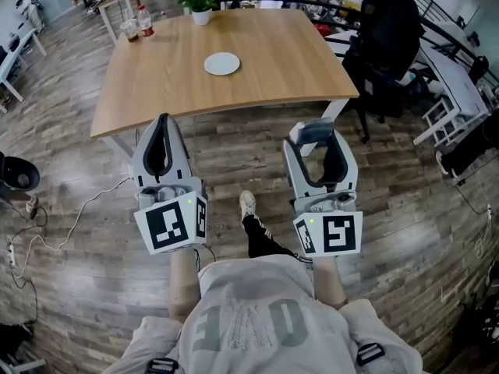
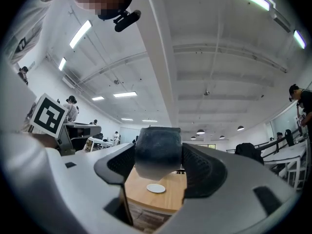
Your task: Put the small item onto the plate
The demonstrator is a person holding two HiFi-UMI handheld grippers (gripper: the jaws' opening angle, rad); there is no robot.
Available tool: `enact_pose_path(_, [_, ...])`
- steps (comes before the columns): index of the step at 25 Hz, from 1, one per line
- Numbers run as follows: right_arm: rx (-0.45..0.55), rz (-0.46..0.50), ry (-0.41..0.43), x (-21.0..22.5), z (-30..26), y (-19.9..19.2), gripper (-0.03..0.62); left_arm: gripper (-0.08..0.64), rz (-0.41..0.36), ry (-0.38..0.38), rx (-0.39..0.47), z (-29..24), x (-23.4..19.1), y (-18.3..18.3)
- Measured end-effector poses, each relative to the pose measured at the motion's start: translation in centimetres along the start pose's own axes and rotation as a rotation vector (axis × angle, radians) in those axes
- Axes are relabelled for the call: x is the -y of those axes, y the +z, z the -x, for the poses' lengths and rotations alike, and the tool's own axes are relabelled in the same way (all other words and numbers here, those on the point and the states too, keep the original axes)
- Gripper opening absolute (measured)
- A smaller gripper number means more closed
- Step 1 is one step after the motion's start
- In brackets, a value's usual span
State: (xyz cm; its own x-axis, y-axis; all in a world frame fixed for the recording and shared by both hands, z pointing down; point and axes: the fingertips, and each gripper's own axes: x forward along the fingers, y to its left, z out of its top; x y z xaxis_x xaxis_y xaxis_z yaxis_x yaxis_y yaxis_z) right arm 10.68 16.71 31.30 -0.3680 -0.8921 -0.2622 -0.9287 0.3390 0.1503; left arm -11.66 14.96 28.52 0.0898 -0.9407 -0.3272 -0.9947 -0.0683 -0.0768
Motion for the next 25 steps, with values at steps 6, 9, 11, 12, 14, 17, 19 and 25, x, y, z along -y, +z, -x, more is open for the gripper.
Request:
enact_pose_path(6, [0.034, 0.011, 0.028, 4.5, -12.0, -1.0, 0.312, 0.009, -0.031, 0.001, 0.037, -11.5, -0.5, -1.0])
enact_pose_path(9, [0.028, 0.017, 0.072, 6.2, -17.5, -1.7, 0.313, 0.009, -0.021, 0.025, 0.035, -16.9, -1.1, -1.8])
enact_pose_path(11, [0.034, 0.021, 0.100, 7.3, -20.8, -2.0, 0.312, 0.009, -0.023, 0.039, 0.025, -20.4, -1.2, -2.4])
enact_pose_path(12, [0.039, 0.019, 0.109, 8.0, -22.4, -2.0, 0.312, 0.009, -0.032, 0.044, 0.019, -22.0, -1.1, -2.8])
enact_pose_path(14, [0.043, 0.013, 0.125, 9.3, -25.3, -2.5, 0.312, 0.009, -0.056, 0.051, 0.009, -25.0, -0.7, -3.5])
enact_pose_path(17, [0.038, 0.001, 0.153, 10.5, -28.9, -3.6, 0.311, 0.009, -0.063, 0.062, -0.009, -28.5, -0.5, -4.4])
enact_pose_path(19, [0.037, -0.011, 0.170, 10.9, -31.0, -4.6, 0.312, 0.009, -0.024, 0.066, -0.030, -30.4, -0.9, -5.2])
enact_pose_path(25, [-0.007, -0.079, 0.202, 11.4, -36.1, -8.7, 0.311, 0.009, -0.023, 0.086, -0.091, -34.3, -2.2, -7.7])
